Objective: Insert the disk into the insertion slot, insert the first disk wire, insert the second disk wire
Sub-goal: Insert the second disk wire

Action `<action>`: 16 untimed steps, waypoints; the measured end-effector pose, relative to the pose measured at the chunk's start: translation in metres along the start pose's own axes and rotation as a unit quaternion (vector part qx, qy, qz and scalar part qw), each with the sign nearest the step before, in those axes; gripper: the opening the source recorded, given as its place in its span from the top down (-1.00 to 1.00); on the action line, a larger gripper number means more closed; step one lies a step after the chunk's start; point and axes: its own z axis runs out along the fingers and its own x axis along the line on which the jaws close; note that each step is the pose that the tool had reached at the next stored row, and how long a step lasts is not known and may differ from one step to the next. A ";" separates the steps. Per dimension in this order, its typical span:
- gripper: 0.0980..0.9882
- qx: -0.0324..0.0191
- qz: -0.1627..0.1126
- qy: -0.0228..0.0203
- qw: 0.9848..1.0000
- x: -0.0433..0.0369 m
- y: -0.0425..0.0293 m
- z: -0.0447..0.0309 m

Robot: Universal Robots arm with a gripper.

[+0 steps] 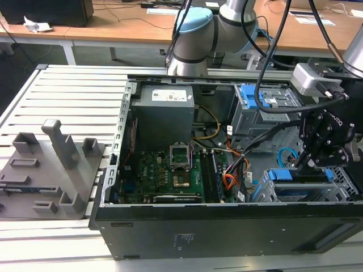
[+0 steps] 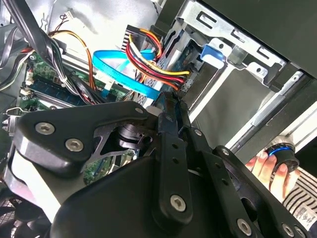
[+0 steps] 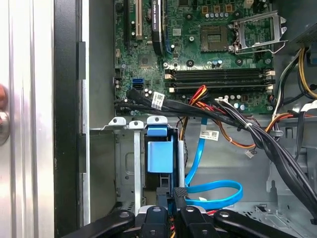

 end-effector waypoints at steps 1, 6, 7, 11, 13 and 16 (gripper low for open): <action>0.85 0.000 0.000 0.000 1.000 0.0004 0.0000 0.0003; 0.85 0.000 0.000 0.000 1.000 0.0002 -0.0005 0.0032; 0.85 0.000 0.000 0.000 1.000 0.0002 -0.0005 0.0032; 0.68 0.000 0.000 0.000 1.000 0.0002 -0.0005 0.0035; 0.68 0.000 0.000 0.000 1.000 0.0015 0.0004 -0.0118; 0.87 0.000 0.000 0.000 1.000 -0.0006 0.0017 -0.0322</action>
